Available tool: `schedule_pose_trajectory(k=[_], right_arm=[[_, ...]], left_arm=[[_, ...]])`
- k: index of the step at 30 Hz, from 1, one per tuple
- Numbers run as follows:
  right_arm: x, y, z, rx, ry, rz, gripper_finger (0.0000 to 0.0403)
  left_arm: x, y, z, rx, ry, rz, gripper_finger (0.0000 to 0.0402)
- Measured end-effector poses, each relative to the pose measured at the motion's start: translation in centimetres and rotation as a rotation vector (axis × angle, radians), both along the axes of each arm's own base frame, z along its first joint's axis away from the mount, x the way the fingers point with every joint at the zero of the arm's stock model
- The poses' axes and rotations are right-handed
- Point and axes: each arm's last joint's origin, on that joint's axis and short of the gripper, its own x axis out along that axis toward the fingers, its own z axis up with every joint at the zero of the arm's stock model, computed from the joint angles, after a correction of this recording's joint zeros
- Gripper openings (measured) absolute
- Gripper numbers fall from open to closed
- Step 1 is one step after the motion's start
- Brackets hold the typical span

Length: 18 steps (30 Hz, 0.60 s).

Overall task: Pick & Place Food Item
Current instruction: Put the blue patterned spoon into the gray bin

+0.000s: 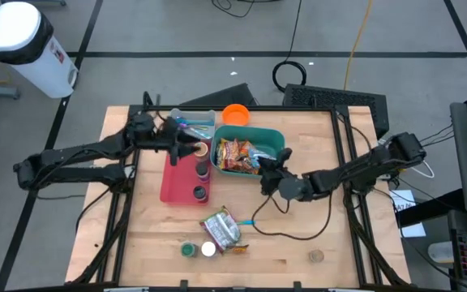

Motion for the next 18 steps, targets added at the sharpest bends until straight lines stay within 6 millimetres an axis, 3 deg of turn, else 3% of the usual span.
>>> schedule_pose_trajectory(k=[5, 18], right_arm=[[0.6, 0.5, -0.5, -0.126, 0.032, -0.079, 0.0009], [0.4, 1.8, -0.1, -0.152, 0.025, -0.038, 0.0010]], left_arm=[[2.4, -2.0, -0.3, 0.052, -0.047, -0.091, 0.0239], [7.8, -5.5, -2.0, 0.368, -0.236, -0.114, 0.0239]])
